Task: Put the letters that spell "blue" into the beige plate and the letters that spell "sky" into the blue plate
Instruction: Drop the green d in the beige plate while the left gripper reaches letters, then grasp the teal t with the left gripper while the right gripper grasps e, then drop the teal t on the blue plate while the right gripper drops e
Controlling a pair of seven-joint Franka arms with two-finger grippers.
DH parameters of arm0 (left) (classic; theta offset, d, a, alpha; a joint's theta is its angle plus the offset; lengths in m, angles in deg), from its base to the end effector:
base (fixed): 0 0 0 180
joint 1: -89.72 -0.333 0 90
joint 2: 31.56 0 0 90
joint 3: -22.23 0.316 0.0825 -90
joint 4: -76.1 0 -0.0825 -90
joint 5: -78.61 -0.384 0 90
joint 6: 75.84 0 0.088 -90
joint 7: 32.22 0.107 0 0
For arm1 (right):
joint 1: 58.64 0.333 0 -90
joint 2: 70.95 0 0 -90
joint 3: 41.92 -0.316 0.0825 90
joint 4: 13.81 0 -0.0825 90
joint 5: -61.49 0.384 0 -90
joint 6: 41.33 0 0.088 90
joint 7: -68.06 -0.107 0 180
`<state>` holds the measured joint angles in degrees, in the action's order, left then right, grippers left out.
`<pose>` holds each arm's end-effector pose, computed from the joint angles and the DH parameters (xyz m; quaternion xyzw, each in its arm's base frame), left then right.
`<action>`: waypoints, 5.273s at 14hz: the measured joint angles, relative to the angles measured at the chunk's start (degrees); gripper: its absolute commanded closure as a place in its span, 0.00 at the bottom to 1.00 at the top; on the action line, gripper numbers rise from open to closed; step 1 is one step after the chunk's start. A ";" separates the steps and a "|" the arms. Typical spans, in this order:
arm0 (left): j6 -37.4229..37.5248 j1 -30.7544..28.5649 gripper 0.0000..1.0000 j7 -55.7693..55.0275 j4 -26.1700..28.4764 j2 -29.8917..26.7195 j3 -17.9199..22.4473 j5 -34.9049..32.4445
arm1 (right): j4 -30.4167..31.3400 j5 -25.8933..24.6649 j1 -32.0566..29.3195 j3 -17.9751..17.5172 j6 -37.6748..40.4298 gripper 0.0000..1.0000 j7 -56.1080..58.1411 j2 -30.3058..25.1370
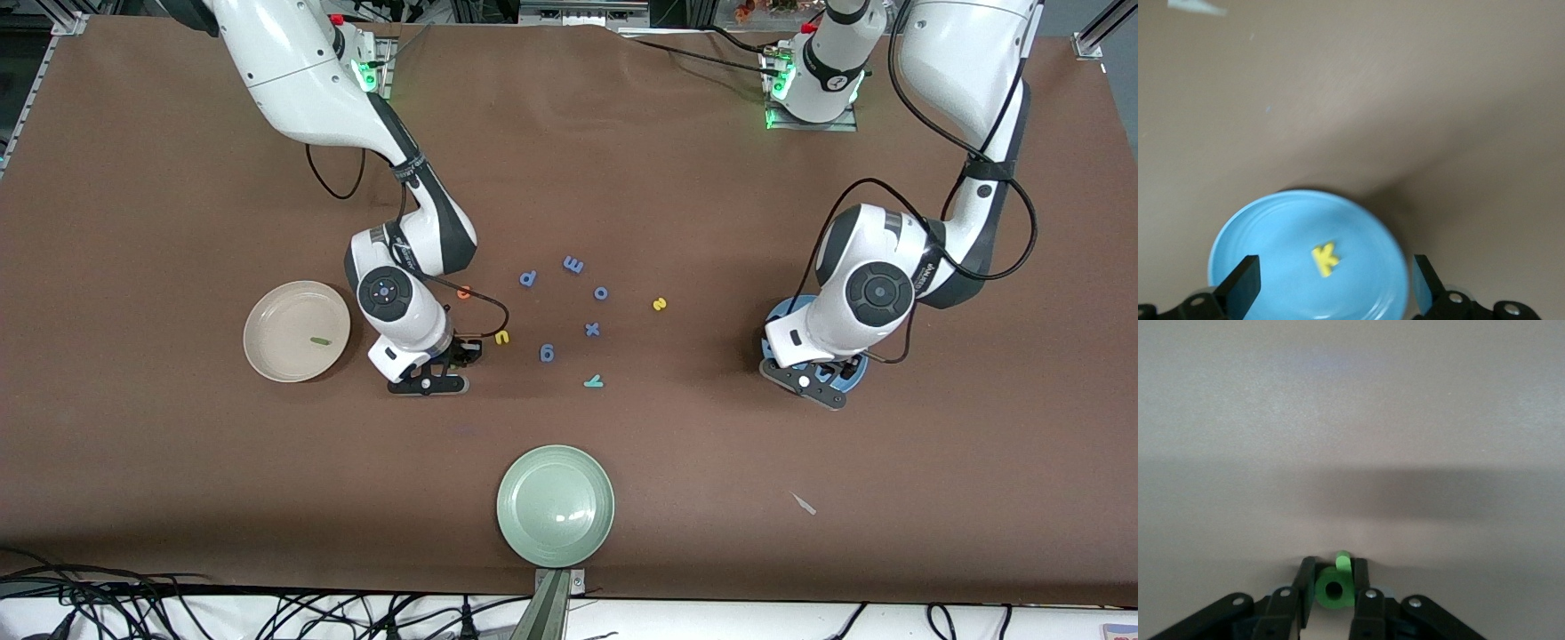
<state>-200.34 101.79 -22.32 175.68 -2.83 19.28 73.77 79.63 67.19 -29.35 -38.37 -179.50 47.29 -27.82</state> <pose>0.6366 -0.1644 0.2849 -0.9706 0.2373 0.0317 0.0230 0.6202 0.3053 0.1814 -0.9997 -0.0155 -0.0089 0.0176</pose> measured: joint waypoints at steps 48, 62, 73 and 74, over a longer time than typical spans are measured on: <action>-30.77 18.07 1.00 2.91 -18.46 25.23 -2.31 2.89 | 25.07 0.48 4.83 -1.79 -7.44 0.31 -12.43 -13.87; 13.08 3.52 1.00 18.56 -16.69 7.46 -1.91 2.89 | 21.50 0.42 5.21 0.99 -2.06 0.87 -9.95 -14.67; 3.41 -4.82 0.00 22.40 4.40 1.94 -2.16 2.89 | 18.59 0.42 1.55 18.73 7.81 0.10 20.11 -16.37; 3.79 -4.75 0.00 20.33 4.39 1.13 -2.61 2.91 | 18.45 0.42 0.40 18.76 7.80 0.00 21.38 -16.15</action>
<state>-196.55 97.04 -1.98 180.07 -1.71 16.66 76.69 98.08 67.62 -28.95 -19.62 -171.70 68.67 -43.97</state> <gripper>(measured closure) 0.374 0.714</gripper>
